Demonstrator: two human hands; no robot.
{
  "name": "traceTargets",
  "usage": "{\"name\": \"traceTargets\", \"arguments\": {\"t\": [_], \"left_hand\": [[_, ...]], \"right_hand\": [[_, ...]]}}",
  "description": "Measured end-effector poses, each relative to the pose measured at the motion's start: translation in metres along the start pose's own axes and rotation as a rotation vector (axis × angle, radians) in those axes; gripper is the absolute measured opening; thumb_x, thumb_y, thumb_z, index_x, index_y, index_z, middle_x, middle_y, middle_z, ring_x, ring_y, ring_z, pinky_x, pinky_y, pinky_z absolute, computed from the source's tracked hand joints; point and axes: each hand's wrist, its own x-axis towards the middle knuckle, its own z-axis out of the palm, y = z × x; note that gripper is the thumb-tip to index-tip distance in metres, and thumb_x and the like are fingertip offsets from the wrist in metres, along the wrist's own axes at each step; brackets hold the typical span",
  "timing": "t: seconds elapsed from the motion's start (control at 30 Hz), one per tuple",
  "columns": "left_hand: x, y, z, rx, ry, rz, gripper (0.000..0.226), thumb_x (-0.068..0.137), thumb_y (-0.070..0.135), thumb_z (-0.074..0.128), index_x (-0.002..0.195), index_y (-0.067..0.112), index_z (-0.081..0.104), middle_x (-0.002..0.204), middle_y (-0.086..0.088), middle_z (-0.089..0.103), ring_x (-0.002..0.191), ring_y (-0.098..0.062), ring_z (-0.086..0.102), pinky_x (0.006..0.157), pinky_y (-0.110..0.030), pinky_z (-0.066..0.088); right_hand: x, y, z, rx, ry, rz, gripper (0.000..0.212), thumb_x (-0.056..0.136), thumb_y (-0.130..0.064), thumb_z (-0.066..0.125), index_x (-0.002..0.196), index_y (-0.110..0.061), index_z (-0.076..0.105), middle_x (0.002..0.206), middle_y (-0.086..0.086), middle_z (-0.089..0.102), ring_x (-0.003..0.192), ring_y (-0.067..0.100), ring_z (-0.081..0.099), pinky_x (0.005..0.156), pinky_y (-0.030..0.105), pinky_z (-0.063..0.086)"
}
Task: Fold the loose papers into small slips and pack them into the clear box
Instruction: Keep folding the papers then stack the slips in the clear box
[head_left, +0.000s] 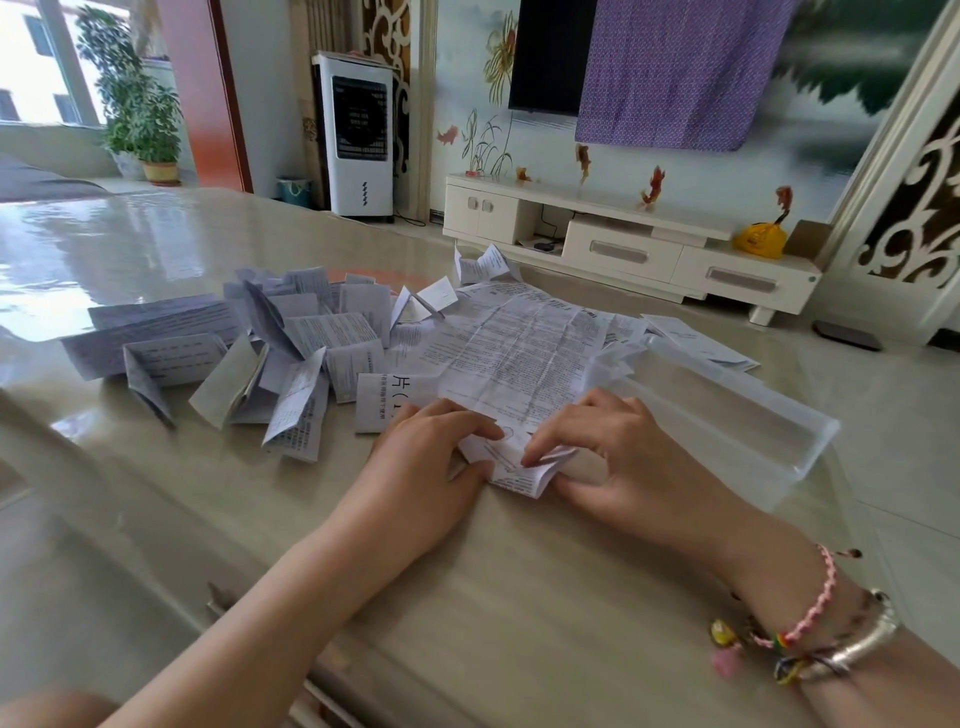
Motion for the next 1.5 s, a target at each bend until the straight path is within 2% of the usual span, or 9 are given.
{"name": "traceTargets", "arguments": {"t": [0.1,0.3,0.47,0.6,0.83,1.03,1.2,1.37,1.5], "left_hand": [[-0.001,-0.002,0.003,0.022,0.009,0.009,0.026,0.086,0.024,0.066,0.109,0.035,0.067,0.112,0.018,0.057,0.108,-0.015,0.046,0.088,-0.021,0.032],[-0.008,-0.001,0.004,0.092,0.08,0.077,0.018,0.088,0.028,0.062,0.105,0.028,0.07,0.104,0.017,0.057,0.1,-0.016,0.047,0.086,-0.027,0.039],[-0.014,0.004,0.001,0.197,0.191,0.14,0.011,0.084,0.031,0.068,0.088,0.025,0.076,0.09,0.015,0.061,0.09,-0.015,0.047,0.074,-0.027,0.042],[-0.014,0.006,0.0,0.253,0.223,0.129,0.009,0.079,0.034,0.074,0.082,0.026,0.076,0.082,0.015,0.058,0.086,-0.017,0.047,0.075,-0.028,0.035],[-0.009,0.0,-0.007,0.068,0.104,0.059,0.013,0.083,0.028,0.069,0.093,0.033,0.075,0.075,0.024,0.052,0.087,-0.008,0.038,0.081,-0.028,0.036],[-0.013,-0.006,-0.017,-0.034,0.123,-0.097,0.023,0.083,0.03,0.069,0.103,0.04,0.073,0.09,0.019,0.071,0.095,-0.005,0.064,0.09,-0.028,0.05],[-0.015,-0.001,-0.018,0.009,0.138,-0.097,0.043,0.087,0.036,0.063,0.13,0.04,0.056,0.093,0.018,0.07,0.103,-0.01,0.062,0.095,-0.031,0.047],[-0.015,0.004,-0.011,0.157,0.225,0.033,0.01,0.083,0.038,0.07,0.091,0.036,0.075,0.081,0.021,0.065,0.089,-0.012,0.038,0.079,-0.028,0.031],[-0.013,-0.002,-0.006,0.195,0.219,0.107,0.005,0.079,0.035,0.071,0.078,0.033,0.076,0.096,0.02,0.066,0.094,-0.014,0.045,0.079,-0.029,0.031]], "right_hand": [[-0.001,0.0,0.001,-0.021,-0.029,0.013,0.022,0.08,-0.019,0.069,0.095,-0.036,0.07,0.099,-0.022,0.067,0.101,0.004,0.051,0.095,0.026,0.028],[-0.001,0.001,0.002,-0.019,-0.043,0.023,0.031,0.077,-0.028,0.057,0.103,-0.037,0.072,0.105,-0.026,0.068,0.106,-0.002,0.052,0.096,0.025,0.027],[0.0,0.001,0.002,-0.015,-0.049,0.027,0.033,0.078,-0.033,0.056,0.106,-0.036,0.072,0.109,-0.024,0.068,0.106,-0.005,0.05,0.095,0.013,0.02],[-0.002,0.002,0.002,0.032,-0.037,0.045,0.027,0.08,-0.03,0.063,0.104,-0.038,0.072,0.107,-0.024,0.069,0.106,-0.006,0.051,0.097,0.023,0.027],[0.002,-0.003,0.002,0.365,0.089,0.197,0.012,0.079,-0.023,0.077,0.079,-0.034,0.072,0.082,-0.003,0.065,0.082,0.006,0.058,0.078,0.014,0.042],[0.019,-0.004,0.019,0.217,0.068,0.266,0.021,0.083,-0.034,0.071,0.103,-0.032,0.064,0.09,-0.012,0.06,0.088,0.001,0.048,0.079,0.014,0.038],[0.022,-0.007,0.024,0.033,-0.002,0.302,0.038,0.084,-0.048,0.065,0.116,-0.03,0.055,0.103,-0.009,0.05,0.105,0.01,0.04,0.095,0.028,0.035],[0.021,-0.009,0.024,-0.035,0.037,0.289,0.038,0.083,-0.05,0.065,0.11,-0.027,0.053,0.103,-0.009,0.048,0.104,0.012,0.041,0.095,0.031,0.036],[0.02,-0.008,0.023,-0.064,0.039,0.271,0.036,0.084,-0.048,0.064,0.111,-0.027,0.053,0.109,-0.007,0.048,0.109,0.013,0.04,0.096,0.032,0.035]]}}
